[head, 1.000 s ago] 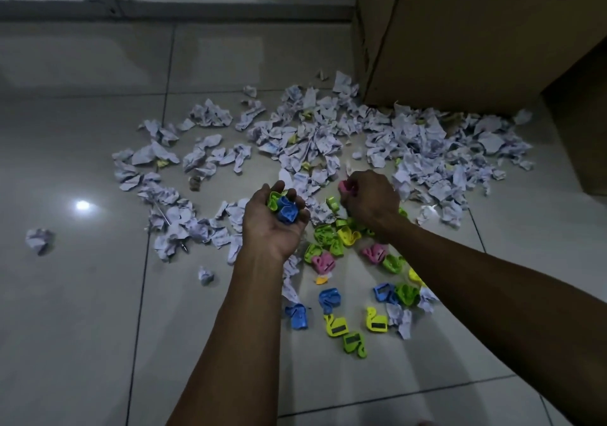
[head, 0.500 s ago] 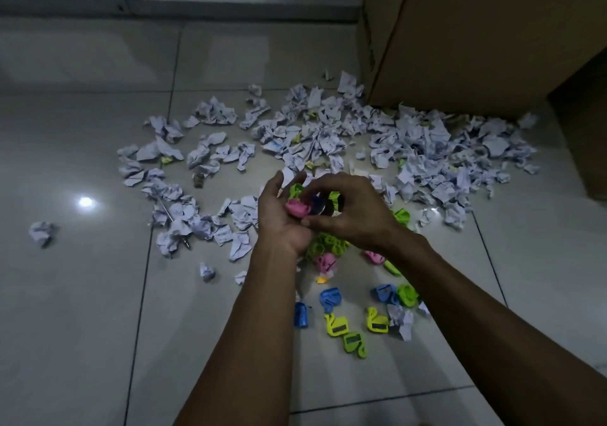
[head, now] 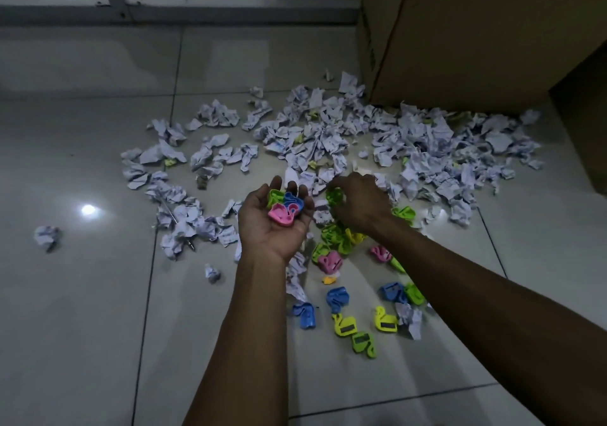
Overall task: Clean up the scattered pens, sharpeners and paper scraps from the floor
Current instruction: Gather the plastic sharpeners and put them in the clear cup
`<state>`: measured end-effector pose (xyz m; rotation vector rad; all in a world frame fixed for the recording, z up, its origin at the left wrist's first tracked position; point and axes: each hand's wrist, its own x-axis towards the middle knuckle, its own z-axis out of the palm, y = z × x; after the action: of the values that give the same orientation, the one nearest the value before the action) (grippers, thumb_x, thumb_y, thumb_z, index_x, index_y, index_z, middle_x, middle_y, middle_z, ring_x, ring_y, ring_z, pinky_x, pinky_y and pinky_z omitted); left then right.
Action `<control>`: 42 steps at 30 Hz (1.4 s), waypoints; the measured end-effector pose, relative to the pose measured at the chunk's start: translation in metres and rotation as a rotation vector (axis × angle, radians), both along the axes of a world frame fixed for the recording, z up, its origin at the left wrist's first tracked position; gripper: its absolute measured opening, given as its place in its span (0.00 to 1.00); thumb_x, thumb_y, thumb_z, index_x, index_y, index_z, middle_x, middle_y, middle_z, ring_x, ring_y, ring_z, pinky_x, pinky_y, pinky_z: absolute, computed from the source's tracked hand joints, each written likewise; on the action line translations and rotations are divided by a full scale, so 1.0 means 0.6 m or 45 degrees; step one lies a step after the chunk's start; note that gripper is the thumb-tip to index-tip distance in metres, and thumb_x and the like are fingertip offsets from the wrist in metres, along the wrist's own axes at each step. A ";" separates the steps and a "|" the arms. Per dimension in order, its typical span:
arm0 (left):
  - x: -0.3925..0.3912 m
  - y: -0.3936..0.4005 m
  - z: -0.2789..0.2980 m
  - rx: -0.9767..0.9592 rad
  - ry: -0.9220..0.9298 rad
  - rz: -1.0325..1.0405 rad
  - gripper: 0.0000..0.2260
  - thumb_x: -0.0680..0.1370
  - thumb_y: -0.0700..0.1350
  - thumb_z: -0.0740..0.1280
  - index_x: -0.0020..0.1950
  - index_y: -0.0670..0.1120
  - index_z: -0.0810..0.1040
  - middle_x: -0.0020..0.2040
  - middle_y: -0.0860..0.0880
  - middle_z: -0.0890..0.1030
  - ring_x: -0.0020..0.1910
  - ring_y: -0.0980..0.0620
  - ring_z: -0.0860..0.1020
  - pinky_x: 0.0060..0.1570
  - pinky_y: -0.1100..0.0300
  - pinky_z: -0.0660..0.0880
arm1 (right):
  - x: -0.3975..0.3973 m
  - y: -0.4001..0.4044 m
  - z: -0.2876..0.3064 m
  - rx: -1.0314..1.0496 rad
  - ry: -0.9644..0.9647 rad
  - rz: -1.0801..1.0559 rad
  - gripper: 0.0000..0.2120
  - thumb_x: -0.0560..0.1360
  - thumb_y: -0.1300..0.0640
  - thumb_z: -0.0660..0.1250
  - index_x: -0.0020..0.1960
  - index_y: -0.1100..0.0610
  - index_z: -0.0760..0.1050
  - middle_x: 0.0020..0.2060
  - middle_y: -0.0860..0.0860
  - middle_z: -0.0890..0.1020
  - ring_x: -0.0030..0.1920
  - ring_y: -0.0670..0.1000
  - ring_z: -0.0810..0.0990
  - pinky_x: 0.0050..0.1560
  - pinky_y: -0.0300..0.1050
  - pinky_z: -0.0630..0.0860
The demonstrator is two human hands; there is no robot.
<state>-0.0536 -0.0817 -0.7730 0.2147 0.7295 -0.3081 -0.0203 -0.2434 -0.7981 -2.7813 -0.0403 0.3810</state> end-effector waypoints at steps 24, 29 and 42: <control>-0.020 -0.019 -0.019 -0.109 -0.287 -0.162 0.20 0.74 0.52 0.63 0.60 0.43 0.79 0.62 0.41 0.78 0.63 0.44 0.76 0.64 0.48 0.72 | -0.107 0.067 0.083 0.708 -0.455 0.225 0.21 0.64 0.45 0.77 0.54 0.51 0.83 0.56 0.47 0.83 0.55 0.52 0.74 0.53 0.52 0.73; -0.022 -0.020 -0.015 -0.250 -0.199 -0.113 0.20 0.76 0.48 0.61 0.65 0.42 0.77 0.62 0.37 0.77 0.63 0.38 0.74 0.62 0.43 0.72 | -0.109 0.025 0.079 0.858 -0.666 -0.256 0.13 0.71 0.50 0.75 0.52 0.55 0.83 0.48 0.47 0.83 0.50 0.42 0.78 0.47 0.39 0.76; -0.036 -0.016 -0.005 -0.285 -0.187 -0.088 0.20 0.76 0.45 0.61 0.64 0.36 0.75 0.61 0.33 0.77 0.59 0.33 0.76 0.61 0.42 0.73 | -0.037 -0.076 -0.008 -0.048 0.022 -0.216 0.21 0.75 0.54 0.67 0.68 0.47 0.73 0.59 0.58 0.68 0.65 0.60 0.63 0.55 0.52 0.71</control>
<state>-0.0751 -0.0914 -0.7758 0.0495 0.5379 -0.4326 -0.0425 -0.2889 -0.8026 -2.7914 0.2081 0.3657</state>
